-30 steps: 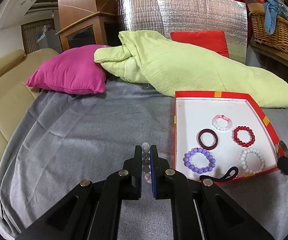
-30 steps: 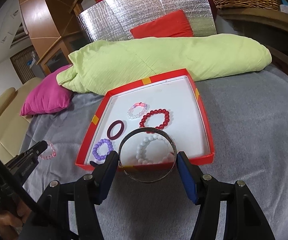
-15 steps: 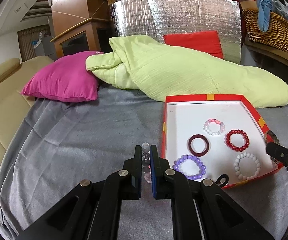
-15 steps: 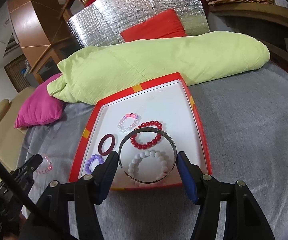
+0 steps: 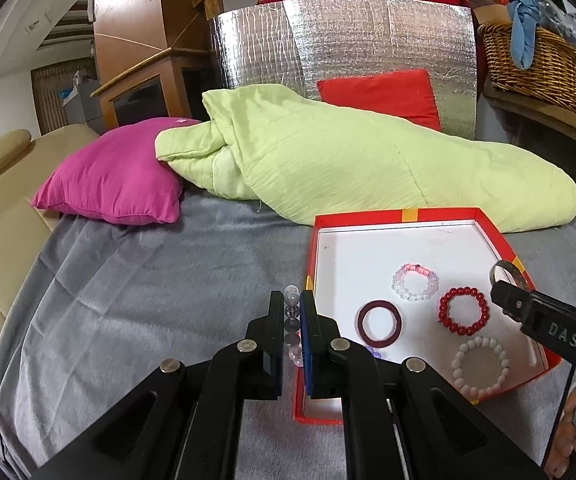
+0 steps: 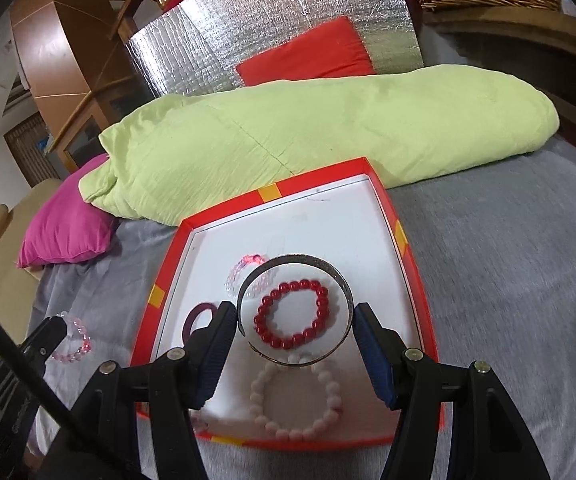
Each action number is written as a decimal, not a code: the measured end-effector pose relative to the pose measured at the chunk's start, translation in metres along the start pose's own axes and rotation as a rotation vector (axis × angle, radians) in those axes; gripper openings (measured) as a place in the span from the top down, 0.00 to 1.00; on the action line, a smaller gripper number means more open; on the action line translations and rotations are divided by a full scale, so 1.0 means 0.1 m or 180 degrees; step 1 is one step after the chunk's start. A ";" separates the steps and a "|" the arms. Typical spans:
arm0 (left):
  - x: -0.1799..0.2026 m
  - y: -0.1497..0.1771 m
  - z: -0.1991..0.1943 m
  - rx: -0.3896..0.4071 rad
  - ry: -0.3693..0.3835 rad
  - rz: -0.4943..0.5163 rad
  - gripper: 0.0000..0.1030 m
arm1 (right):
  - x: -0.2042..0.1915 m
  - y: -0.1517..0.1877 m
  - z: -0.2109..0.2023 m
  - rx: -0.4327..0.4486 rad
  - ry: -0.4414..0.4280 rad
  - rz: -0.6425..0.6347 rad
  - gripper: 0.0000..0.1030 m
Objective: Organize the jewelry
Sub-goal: 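Lower both items into the red box and open both tools to release them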
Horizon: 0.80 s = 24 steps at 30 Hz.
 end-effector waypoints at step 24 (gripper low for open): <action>0.42 -0.47 1.21 -0.0514 0.0830 0.0056 0.92 | 0.26 -0.58 0.73 -0.0218 -0.0084 0.0280 0.39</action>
Point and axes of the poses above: each gripper's, at about its wrist camera, not at the fingertips, and z roughly the way its jaws point, x to its right, y to its underside, the point moved 1 cm from there along z, roughly the way its jaws point, and after that the axes turned 7 degrees about -y, right-handed, at the moved point
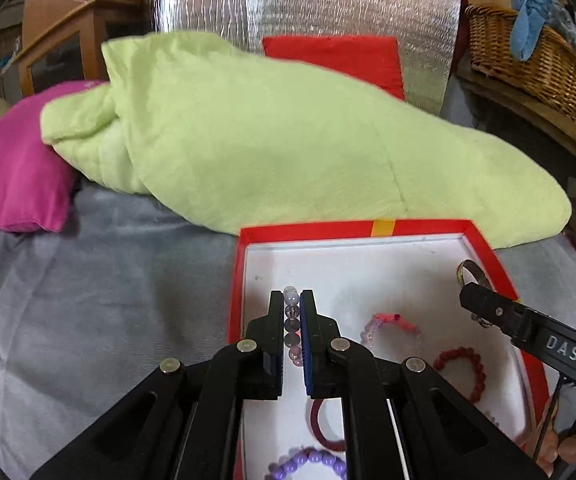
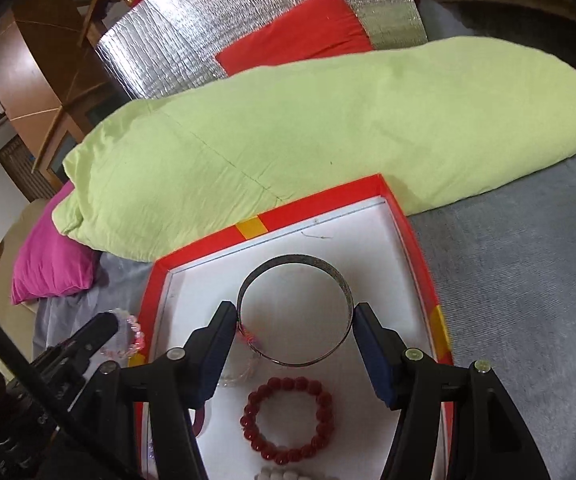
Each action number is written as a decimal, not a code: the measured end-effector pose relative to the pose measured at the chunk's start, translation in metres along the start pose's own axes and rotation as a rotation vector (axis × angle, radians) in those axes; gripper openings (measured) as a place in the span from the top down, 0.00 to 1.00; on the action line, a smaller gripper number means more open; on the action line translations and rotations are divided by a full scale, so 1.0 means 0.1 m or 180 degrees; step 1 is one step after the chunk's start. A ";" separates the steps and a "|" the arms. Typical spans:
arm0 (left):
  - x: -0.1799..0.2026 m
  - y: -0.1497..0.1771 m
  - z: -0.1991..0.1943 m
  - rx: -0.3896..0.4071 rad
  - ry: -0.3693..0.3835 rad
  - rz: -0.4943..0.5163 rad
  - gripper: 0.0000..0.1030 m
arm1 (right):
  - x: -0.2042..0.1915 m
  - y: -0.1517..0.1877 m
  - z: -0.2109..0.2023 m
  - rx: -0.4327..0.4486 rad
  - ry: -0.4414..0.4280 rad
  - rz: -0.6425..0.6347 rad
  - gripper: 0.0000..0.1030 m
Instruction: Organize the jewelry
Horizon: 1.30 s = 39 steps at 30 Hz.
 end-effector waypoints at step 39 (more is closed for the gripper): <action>-0.01 0.88 -1.93 0.0430 -0.0829 0.0020 0.09 | -0.28 0.82 -1.71 0.0243 0.0586 -0.0859 0.32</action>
Point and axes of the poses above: each gripper's, at about its wrist camera, not at the fingertips, and z roughly the way its jaws point, x to its right, y to its underside, the point moved 1 cm from there along z, roughly the way its jaws point, and after that the axes turned 7 degrees about -y, right-handed, at the moved point
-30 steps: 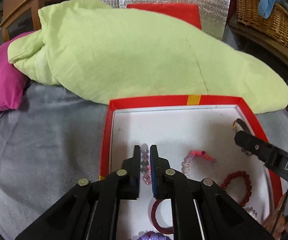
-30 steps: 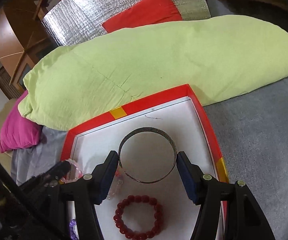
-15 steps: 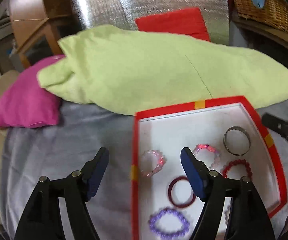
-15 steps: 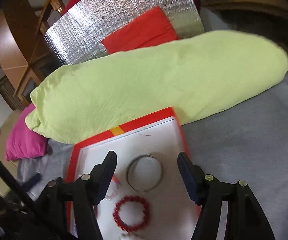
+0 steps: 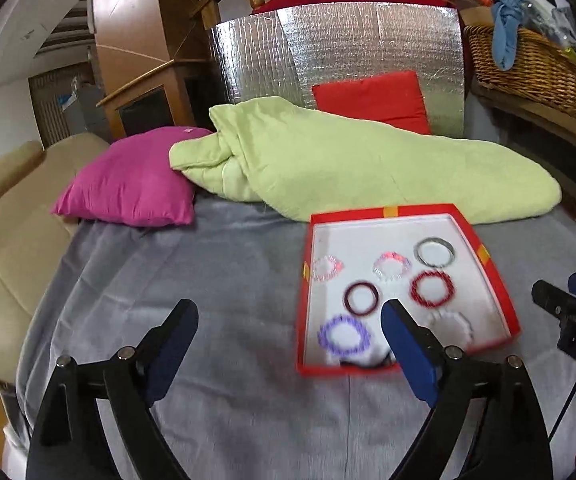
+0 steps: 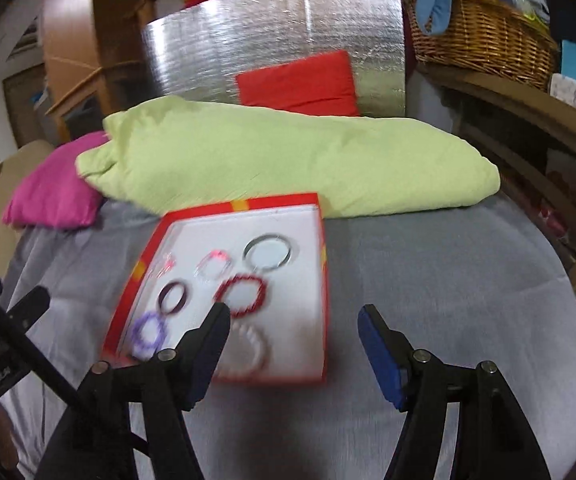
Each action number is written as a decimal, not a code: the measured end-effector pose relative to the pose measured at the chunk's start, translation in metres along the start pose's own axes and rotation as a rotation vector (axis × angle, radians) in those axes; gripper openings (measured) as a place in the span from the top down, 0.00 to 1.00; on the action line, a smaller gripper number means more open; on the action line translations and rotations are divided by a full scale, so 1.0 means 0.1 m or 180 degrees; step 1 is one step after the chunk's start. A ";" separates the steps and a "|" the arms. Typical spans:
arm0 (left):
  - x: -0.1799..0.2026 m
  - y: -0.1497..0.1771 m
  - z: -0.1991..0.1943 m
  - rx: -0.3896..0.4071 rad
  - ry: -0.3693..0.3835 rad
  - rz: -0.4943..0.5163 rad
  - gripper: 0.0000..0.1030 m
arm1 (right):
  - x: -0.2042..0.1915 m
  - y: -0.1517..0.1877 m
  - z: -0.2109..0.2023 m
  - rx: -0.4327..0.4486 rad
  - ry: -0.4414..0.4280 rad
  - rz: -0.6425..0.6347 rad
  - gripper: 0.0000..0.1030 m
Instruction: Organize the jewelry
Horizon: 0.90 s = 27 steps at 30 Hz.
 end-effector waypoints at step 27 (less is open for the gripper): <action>-0.27 0.71 -0.07 -0.0062 -0.0100 0.0049 0.09 | -0.47 0.76 -0.49 0.0101 0.0044 -0.0137 0.26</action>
Point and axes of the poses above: each gripper's, at about its wrist camera, not at the fingertips, and z roughly the way its jaws point, x to its right, y to its underside, the point moved 1 cm from there along z, roughly the way its jaws point, and after that the axes turned 7 degrees about -y, right-handed, at the moved point
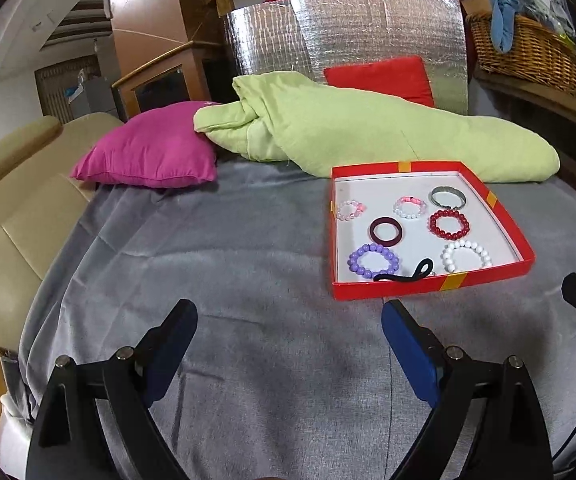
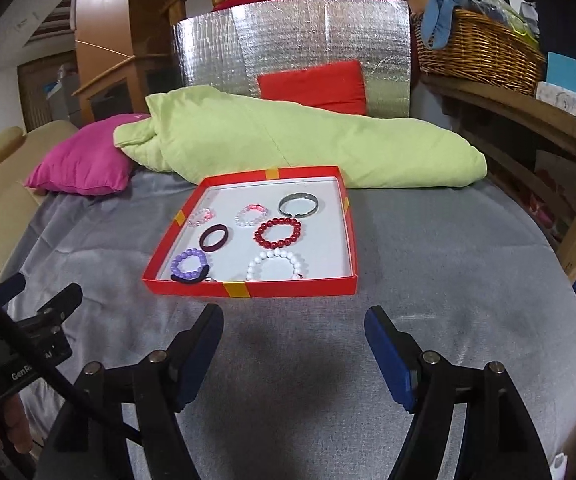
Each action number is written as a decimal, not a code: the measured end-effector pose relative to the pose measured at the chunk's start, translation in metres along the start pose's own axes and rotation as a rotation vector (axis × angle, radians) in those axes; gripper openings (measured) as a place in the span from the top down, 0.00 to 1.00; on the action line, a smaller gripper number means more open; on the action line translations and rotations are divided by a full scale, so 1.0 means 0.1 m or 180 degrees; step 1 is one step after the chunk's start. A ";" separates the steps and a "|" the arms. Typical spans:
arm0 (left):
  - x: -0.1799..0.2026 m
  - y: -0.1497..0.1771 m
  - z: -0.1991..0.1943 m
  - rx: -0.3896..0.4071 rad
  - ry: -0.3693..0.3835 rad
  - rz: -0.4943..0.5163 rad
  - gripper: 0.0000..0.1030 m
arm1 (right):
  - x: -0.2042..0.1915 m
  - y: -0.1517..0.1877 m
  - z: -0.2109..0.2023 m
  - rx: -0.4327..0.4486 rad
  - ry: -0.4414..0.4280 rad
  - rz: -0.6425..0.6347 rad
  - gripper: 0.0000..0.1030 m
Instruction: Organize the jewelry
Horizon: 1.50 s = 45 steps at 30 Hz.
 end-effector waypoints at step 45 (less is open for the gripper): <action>-0.01 -0.03 -0.02 0.0008 0.0070 -0.0007 0.09 | 0.02 0.01 0.11 -0.0077 0.0018 0.0013 0.26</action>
Point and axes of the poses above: each gripper's, at about its wrist camera, not at the fingertips, and z roughly the way its jaws point, x to its right, y to its underside, the point moved 1 cm from there along z, roughly the way its jaws point, and after that the axes turned 7 degrees about -y, right-handed, at the moved point
